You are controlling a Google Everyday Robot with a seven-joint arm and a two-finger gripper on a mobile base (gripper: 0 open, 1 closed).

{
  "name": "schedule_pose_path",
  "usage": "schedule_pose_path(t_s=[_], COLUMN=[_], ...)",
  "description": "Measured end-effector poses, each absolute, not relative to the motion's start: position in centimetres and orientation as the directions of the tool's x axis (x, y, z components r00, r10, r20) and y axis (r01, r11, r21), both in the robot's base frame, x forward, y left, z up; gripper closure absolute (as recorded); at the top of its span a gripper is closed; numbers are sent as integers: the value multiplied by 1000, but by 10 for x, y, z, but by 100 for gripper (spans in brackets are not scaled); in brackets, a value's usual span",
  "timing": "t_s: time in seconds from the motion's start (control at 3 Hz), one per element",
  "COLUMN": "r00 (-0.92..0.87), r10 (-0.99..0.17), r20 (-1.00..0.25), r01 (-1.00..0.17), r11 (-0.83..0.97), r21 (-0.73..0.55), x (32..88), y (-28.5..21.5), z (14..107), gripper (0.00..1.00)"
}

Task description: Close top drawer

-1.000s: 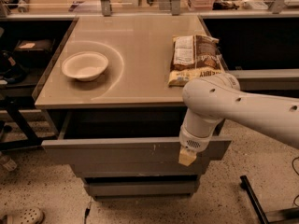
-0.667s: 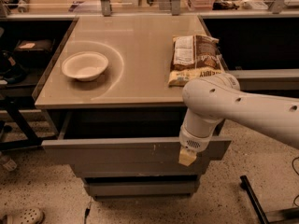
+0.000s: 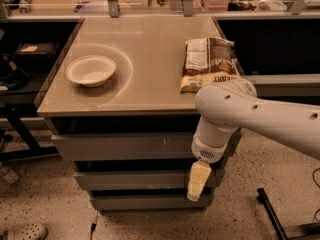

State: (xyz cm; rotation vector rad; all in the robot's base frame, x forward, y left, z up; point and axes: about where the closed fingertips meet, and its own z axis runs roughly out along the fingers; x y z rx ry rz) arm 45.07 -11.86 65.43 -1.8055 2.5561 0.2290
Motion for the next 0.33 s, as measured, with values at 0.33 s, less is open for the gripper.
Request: schedule_pose_path(t_s=[0.33], r00=[-338], r10=[-937], r20=[-87], r01=[-938], r11=[327], r21=[117], x=[451], y=[-119], z=[654], gripper=[0])
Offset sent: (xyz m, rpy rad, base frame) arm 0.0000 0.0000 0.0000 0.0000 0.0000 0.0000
